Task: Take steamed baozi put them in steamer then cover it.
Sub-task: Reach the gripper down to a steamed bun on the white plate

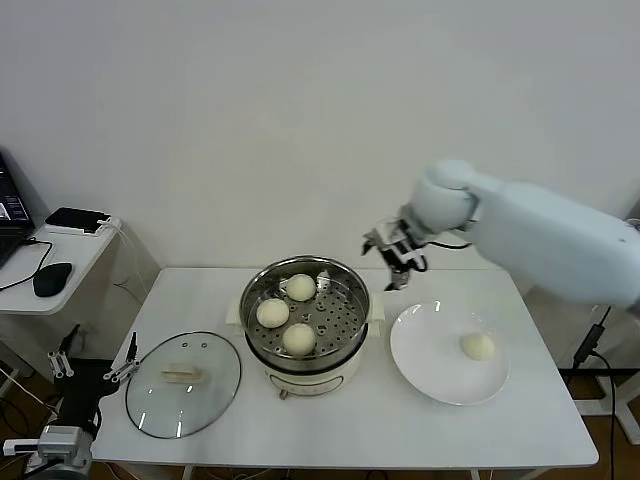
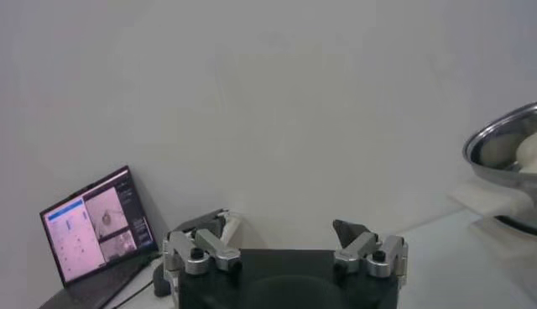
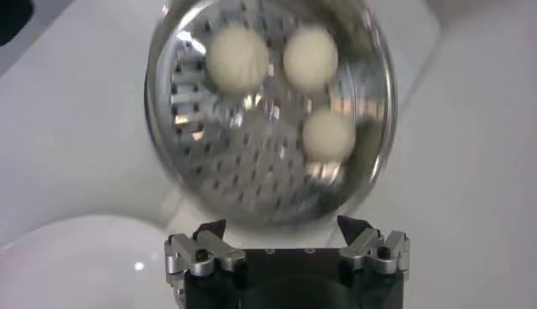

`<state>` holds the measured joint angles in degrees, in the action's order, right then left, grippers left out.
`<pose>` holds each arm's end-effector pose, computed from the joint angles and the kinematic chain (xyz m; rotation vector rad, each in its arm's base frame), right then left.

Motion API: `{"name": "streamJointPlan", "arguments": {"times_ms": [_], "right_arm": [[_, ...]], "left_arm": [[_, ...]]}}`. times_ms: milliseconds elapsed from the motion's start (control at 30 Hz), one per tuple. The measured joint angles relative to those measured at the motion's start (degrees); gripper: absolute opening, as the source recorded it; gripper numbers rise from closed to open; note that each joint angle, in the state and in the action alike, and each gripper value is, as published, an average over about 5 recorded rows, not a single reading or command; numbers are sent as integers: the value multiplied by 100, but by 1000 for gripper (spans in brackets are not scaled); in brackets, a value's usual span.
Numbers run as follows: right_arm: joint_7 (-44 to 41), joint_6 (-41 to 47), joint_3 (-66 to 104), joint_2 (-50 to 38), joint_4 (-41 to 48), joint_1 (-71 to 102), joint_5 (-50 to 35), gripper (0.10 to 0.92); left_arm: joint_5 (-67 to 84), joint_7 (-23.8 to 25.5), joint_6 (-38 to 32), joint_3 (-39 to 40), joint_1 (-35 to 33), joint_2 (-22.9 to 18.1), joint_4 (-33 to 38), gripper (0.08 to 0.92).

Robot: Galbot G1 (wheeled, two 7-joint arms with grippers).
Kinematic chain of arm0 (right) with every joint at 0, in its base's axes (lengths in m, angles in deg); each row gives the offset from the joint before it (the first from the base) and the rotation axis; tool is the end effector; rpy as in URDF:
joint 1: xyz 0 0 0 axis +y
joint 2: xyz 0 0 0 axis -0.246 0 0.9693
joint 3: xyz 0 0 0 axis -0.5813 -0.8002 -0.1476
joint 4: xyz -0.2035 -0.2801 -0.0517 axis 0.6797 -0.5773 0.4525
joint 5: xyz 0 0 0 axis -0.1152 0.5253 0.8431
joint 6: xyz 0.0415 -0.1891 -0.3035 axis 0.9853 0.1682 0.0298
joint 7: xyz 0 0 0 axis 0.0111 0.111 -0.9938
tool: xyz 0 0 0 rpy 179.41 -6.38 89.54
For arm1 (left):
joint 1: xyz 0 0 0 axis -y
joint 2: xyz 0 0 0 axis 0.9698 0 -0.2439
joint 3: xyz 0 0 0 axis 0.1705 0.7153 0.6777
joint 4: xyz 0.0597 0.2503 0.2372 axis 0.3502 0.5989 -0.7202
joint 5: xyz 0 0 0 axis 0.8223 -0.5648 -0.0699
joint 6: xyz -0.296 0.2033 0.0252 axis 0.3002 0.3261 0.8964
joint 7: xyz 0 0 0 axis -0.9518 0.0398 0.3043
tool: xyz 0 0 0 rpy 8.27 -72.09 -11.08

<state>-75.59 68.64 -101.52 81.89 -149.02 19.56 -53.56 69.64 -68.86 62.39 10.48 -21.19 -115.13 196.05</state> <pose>0.5122 -0.0044 -0.0211 1.4194 -1.3919 1.7629 0.1668 0.1473 -0.2470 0.2325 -2.9801 -0.7182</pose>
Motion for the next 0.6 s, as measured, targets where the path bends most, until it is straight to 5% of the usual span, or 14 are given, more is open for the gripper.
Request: {"name": "streamJointPlan", "arguments": {"times_ms": [600], "right_arm": [[65,-202,2128,-1468,507,2652,755,823]], "left_arm": [[-44,-7,-14,160,-12,175,-124,823]]}}
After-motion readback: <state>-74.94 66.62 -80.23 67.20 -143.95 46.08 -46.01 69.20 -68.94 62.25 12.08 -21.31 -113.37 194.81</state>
